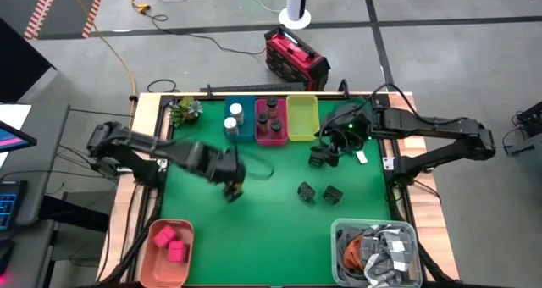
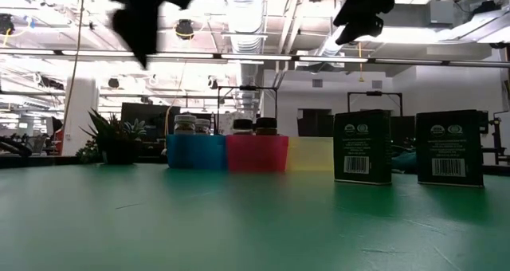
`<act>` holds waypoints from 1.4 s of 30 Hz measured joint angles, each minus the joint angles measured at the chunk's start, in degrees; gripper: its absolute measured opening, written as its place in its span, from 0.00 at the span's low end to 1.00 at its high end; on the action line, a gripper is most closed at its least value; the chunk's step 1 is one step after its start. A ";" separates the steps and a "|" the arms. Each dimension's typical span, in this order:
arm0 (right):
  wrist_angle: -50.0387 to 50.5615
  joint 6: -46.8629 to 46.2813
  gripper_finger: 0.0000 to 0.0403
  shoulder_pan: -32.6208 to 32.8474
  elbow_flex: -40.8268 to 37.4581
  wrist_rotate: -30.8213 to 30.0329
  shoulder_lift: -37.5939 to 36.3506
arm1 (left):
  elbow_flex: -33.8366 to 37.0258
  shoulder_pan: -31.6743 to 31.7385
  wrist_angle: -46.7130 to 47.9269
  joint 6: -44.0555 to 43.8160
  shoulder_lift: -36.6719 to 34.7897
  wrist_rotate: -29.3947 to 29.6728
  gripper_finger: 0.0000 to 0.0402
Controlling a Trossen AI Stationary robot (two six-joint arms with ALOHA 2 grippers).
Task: Sort spices by type
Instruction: Put the bottom right black seasoning can into the yellow bin
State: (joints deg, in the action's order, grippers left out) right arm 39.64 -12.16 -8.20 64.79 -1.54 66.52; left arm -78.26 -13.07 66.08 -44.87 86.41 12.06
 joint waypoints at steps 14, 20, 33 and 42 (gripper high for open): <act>11.11 1.99 0.70 -2.29 0.00 0.13 -4.77 | 0.00 19.61 -24.80 17.41 4.14 -5.83 0.75; 12.48 2.56 0.70 -3.67 -0.07 0.15 -6.41 | 0.04 22.08 -36.26 15.44 7.34 -8.95 0.75; 14.88 2.73 0.70 -4.34 -0.09 0.15 -9.92 | -4.64 23.07 -42.09 18.76 7.40 -6.52 0.75; 17.36 3.47 0.70 -6.50 -0.09 0.14 -13.37 | -9.22 24.78 -44.06 26.21 7.45 -5.03 0.75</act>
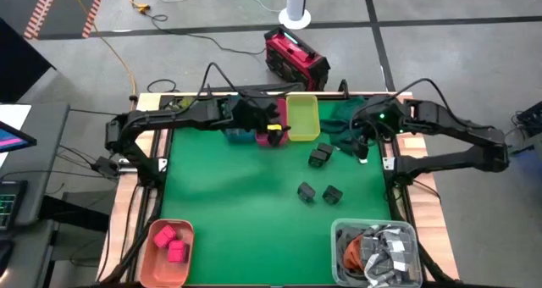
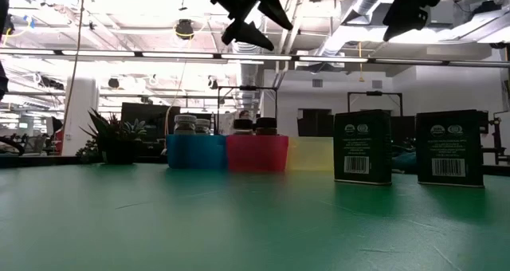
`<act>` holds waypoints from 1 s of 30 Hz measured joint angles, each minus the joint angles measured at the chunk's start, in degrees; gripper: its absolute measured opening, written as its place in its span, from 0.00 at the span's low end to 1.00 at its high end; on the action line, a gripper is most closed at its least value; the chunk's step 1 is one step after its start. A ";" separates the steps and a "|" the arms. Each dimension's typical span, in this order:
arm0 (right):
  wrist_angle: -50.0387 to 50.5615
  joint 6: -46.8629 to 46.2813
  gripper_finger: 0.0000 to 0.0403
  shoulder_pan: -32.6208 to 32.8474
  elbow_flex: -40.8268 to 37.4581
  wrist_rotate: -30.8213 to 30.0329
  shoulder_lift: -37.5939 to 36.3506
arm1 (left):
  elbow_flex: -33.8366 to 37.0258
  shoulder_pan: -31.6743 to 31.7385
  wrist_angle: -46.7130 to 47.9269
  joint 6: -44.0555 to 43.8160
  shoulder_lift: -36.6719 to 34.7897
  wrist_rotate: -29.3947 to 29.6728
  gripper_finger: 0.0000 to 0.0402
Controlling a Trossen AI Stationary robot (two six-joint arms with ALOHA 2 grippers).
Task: Sort spices by type
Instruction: Put the bottom right black seasoning can into the yellow bin
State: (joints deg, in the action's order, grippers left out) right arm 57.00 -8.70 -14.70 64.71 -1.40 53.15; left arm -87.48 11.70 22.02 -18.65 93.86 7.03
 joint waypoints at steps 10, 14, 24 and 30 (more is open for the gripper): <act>-2.70 0.13 0.70 -1.37 -5.61 2.96 -1.11 | 2.40 -0.29 -0.85 -3.69 0.00 1.98 0.75; -6.98 -1.19 0.70 -0.96 -10.44 3.23 -1.03 | 2.45 -0.50 -0.52 -5.19 0.00 1.77 0.75; -13.05 0.96 0.70 -1.27 -11.44 3.22 0.54 | 2.47 1.13 -2.14 -14.65 0.00 3.83 0.75; -11.62 1.49 0.70 -2.88 -10.55 7.44 3.39 | 2.47 0.74 -6.05 -13.38 0.00 6.46 0.75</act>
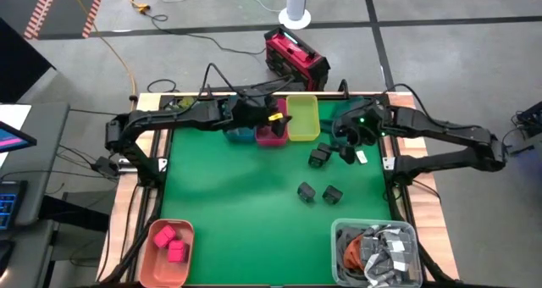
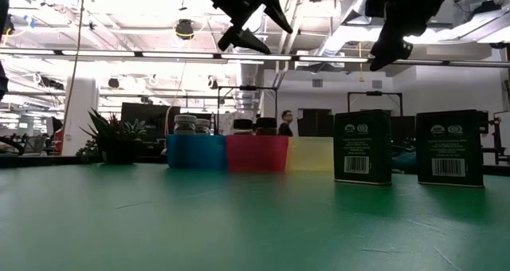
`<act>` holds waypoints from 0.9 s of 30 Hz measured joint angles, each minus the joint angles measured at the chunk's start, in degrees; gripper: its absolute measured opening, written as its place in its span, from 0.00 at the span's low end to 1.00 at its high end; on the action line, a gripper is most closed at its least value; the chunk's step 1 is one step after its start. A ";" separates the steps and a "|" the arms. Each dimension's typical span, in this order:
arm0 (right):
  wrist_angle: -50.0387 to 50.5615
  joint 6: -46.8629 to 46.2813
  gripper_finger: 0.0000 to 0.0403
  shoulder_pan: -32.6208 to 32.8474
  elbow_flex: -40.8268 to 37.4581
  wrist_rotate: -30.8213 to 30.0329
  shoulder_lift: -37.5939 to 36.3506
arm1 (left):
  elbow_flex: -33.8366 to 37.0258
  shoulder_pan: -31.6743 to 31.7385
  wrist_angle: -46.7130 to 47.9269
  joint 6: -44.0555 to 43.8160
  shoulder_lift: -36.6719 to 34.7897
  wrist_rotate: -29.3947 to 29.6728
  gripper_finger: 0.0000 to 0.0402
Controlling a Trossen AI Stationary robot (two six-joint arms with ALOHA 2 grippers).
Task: Sort spices by type
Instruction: Put the bottom right black seasoning can into the yellow bin
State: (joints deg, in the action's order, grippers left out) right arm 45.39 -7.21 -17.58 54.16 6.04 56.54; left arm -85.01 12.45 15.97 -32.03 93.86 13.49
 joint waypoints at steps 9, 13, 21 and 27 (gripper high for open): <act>2.21 3.45 0.70 -1.14 6.54 0.31 3.60 | 0.02 -1.61 -0.44 2.03 -0.07 1.21 0.75; 3.73 4.13 0.70 -2.16 6.64 0.26 3.80 | 0.02 -2.86 0.30 3.34 -0.09 -1.59 0.75; 1.46 4.27 0.70 -2.70 0.05 0.33 3.78 | 0.02 -3.78 6.49 2.89 -0.07 -1.68 0.75; 1.82 4.23 0.70 2.88 -2.98 7.13 2.86 | 0.02 -5.36 8.80 4.35 -0.07 -5.10 0.75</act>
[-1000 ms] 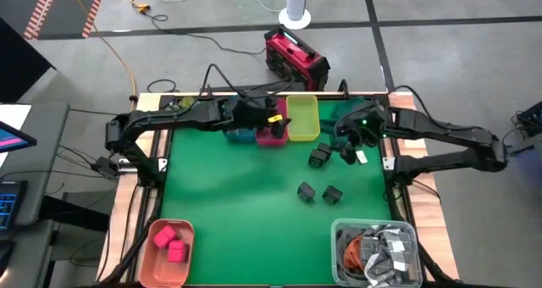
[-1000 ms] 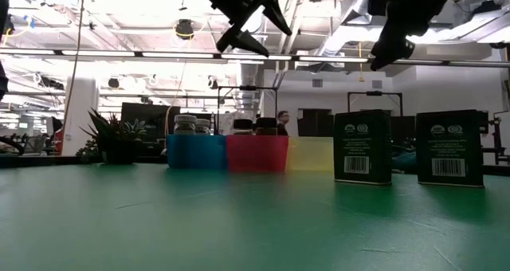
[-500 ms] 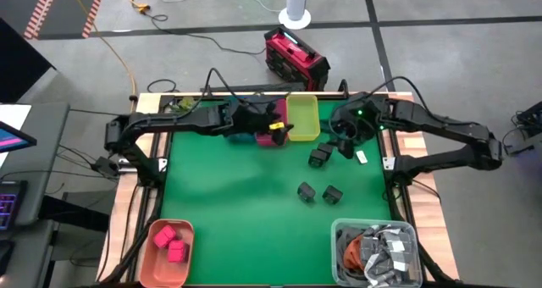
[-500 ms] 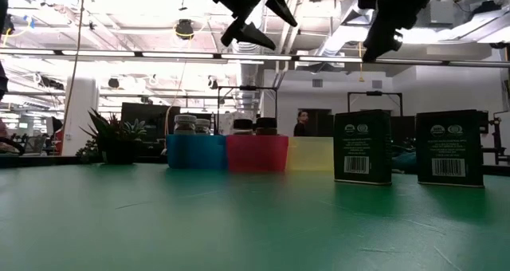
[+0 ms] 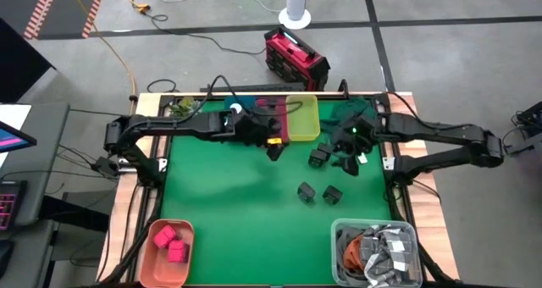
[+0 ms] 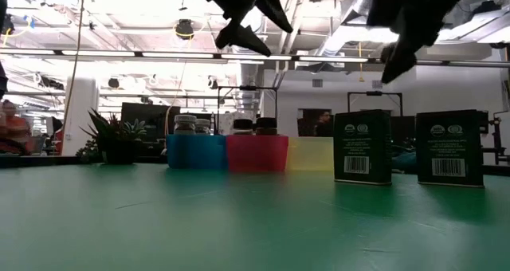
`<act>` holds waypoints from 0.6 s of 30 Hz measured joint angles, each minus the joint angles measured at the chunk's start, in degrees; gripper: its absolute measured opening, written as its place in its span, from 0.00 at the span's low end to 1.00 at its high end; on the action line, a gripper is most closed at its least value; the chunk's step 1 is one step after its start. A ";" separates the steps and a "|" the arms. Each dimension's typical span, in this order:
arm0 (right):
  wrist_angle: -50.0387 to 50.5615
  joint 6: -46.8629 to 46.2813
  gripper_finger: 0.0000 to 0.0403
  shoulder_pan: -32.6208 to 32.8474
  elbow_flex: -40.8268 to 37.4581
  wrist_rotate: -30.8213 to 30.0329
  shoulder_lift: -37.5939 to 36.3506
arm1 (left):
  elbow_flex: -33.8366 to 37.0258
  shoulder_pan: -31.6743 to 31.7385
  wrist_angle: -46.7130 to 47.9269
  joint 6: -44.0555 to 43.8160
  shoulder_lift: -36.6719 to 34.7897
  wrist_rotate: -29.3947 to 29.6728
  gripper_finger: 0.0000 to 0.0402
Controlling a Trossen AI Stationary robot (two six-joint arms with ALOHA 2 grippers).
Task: Sort spices by type
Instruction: Put the bottom right black seasoning can into the yellow bin
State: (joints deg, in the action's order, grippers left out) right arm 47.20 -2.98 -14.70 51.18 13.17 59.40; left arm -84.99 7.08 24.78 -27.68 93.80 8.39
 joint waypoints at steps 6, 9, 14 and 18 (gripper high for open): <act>1.25 -4.43 0.70 10.16 0.06 -0.06 0.64 | 0.02 0.54 6.39 -5.79 0.01 0.72 0.75; 1.01 -9.49 0.70 16.14 0.06 -2.20 2.54 | 0.02 0.84 7.06 -7.85 -0.08 1.31 0.75; -0.15 -22.38 0.70 24.70 0.06 -8.05 6.79 | -2.03 -0.10 9.93 -5.99 -0.45 6.08 0.75; -0.16 -31.30 0.70 29.58 0.06 -13.71 10.33 | -5.24 -1.61 14.73 -1.04 -1.59 9.81 0.75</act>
State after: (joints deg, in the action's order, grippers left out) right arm 47.05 -34.28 14.88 51.24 -0.54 69.72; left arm -90.23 5.48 39.51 -28.72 92.21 18.20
